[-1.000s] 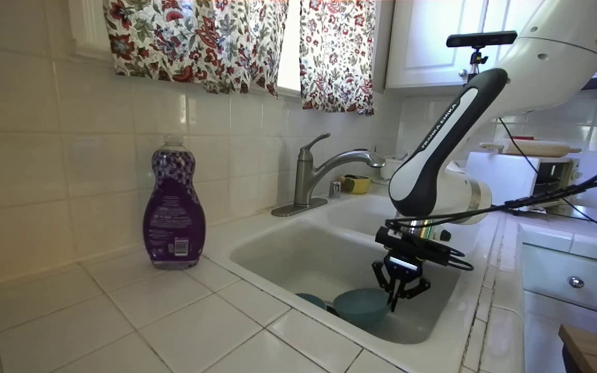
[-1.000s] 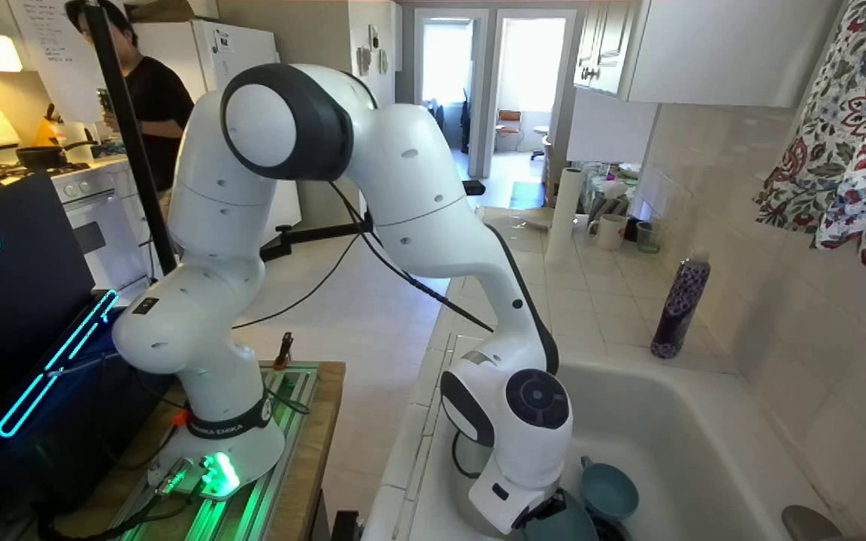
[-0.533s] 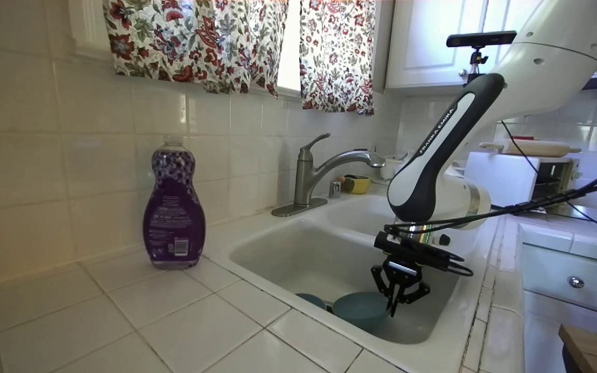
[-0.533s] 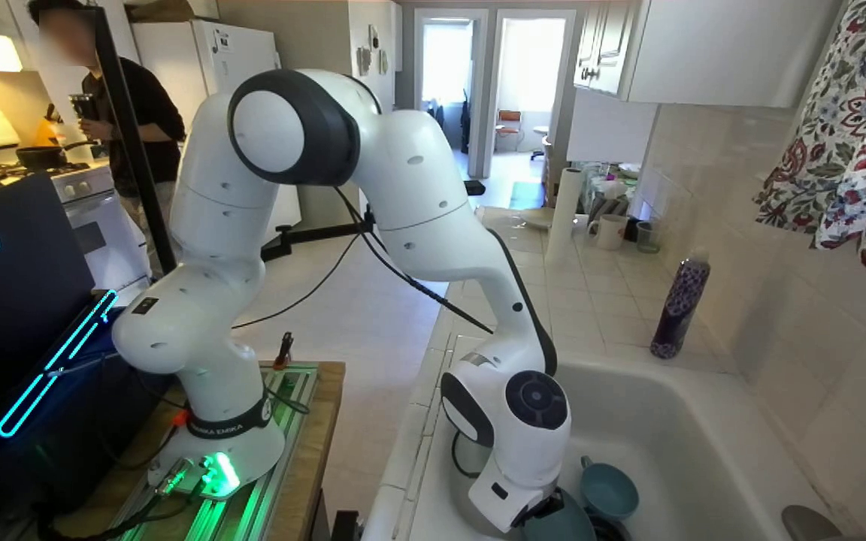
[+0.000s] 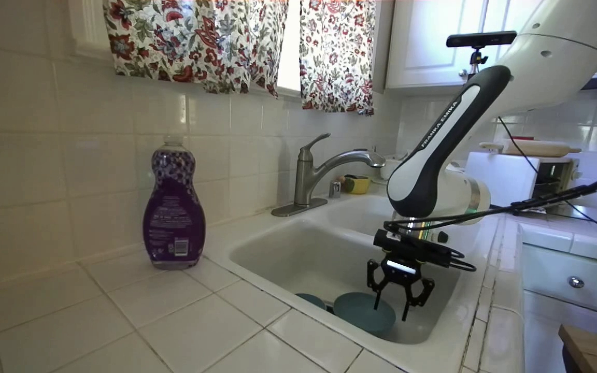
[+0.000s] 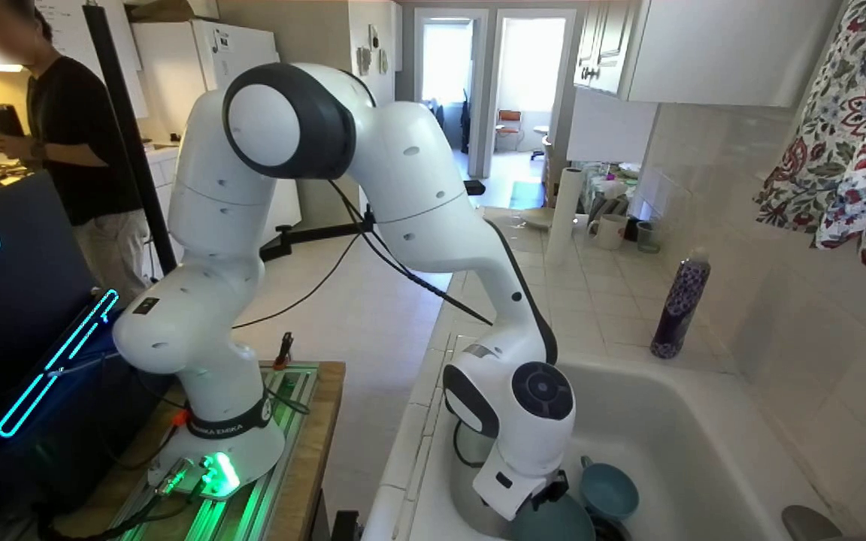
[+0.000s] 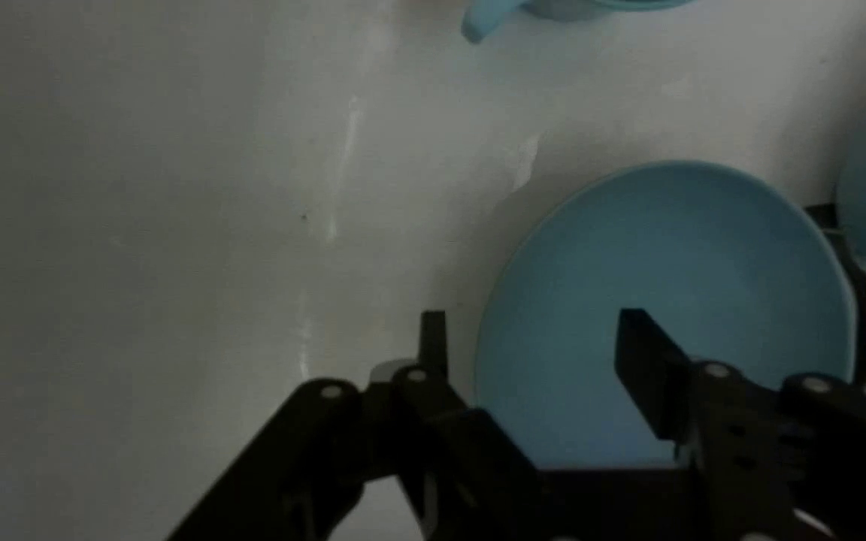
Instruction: Put both the blue cup and bowl in the left sink
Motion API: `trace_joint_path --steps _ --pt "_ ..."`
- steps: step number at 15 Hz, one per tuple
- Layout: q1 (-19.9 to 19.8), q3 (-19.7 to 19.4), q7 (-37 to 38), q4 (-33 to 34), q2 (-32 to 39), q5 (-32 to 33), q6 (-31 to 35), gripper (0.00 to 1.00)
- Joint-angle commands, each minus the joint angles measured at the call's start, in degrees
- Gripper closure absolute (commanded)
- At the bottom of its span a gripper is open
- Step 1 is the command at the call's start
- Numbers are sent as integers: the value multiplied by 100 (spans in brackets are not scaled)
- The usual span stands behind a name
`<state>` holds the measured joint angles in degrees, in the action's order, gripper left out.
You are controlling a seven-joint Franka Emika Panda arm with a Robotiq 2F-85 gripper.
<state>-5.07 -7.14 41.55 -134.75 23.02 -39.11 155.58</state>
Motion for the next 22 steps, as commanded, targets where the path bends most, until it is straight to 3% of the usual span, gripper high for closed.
trace_joint_path --steps 1,2,9,16,21,22 --pt "134 -240 245 -191 -526 560 -570 8" --pt "115 -269 257 -190 -645 705 -757 0" --pt "8 -333 -156 -137 -1725 2014 -1855 0" --pt "-25 -83 -896 6 -2834 3334 -2450 0" --pt "-140 102 -1474 171 -3372 4411 -3357 0" --pt "-140 88 -1244 173 -3160 4044 -3057 0"
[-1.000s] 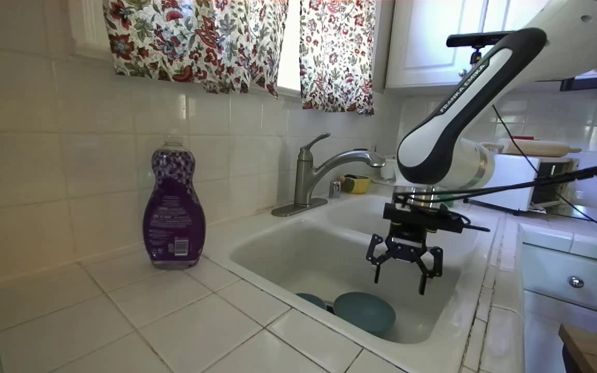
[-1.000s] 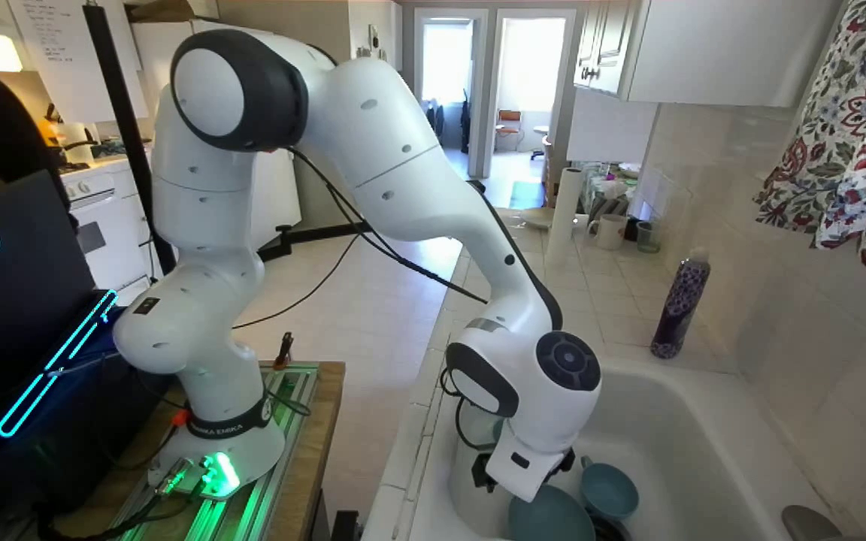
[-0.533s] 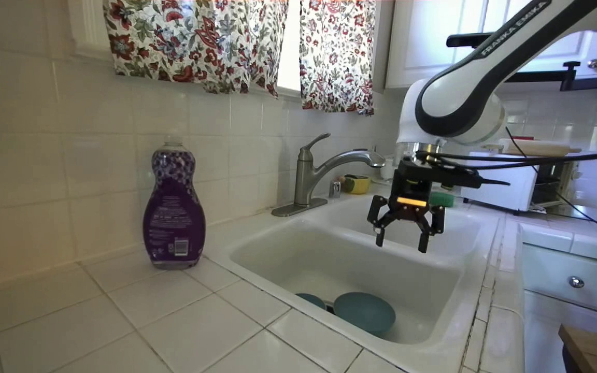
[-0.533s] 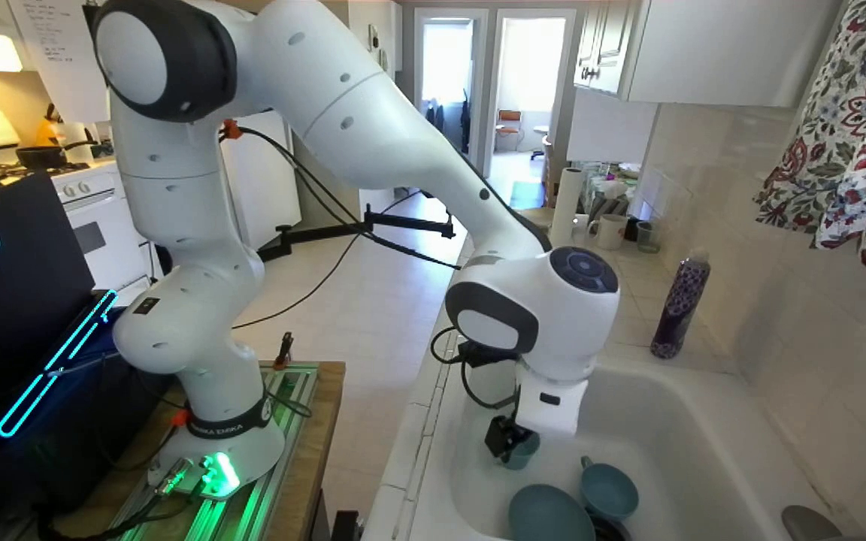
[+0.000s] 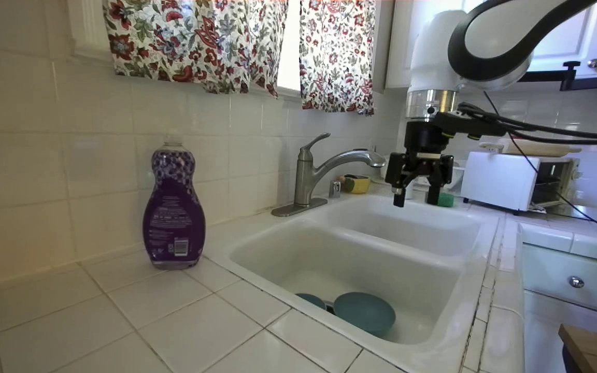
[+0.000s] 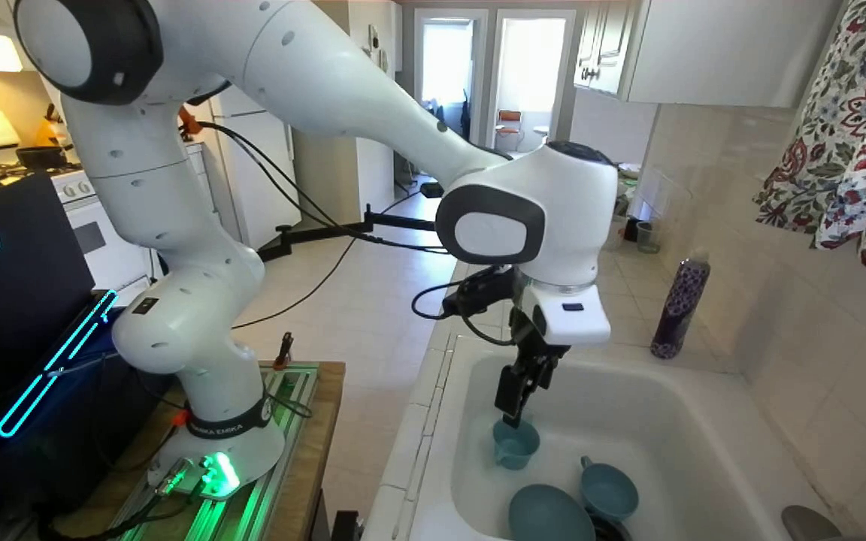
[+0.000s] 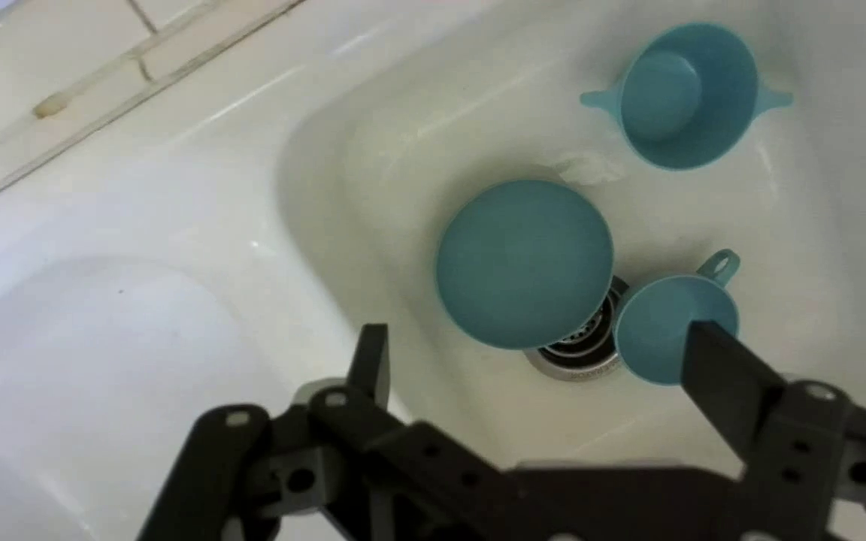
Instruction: Put both the blue cup and bowl in the left sink
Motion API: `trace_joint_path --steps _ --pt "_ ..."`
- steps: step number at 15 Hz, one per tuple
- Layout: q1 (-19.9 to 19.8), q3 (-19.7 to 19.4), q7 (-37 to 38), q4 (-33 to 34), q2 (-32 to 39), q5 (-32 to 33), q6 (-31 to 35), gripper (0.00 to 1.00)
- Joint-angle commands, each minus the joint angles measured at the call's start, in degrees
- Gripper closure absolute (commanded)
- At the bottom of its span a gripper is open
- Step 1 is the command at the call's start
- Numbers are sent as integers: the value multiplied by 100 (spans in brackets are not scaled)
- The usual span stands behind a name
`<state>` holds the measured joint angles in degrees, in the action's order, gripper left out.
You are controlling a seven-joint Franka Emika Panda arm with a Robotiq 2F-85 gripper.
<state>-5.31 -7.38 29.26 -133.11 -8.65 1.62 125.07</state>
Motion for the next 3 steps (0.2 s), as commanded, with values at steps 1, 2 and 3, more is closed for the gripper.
trace_joint_path --steps 1,2,3 --pt "-129 132 -95 12 -80 90 -119 0" --pt "-138 145 -145 11 -132 147 -180 0" --pt "-144 152 -176 11 -150 167 -198 0"
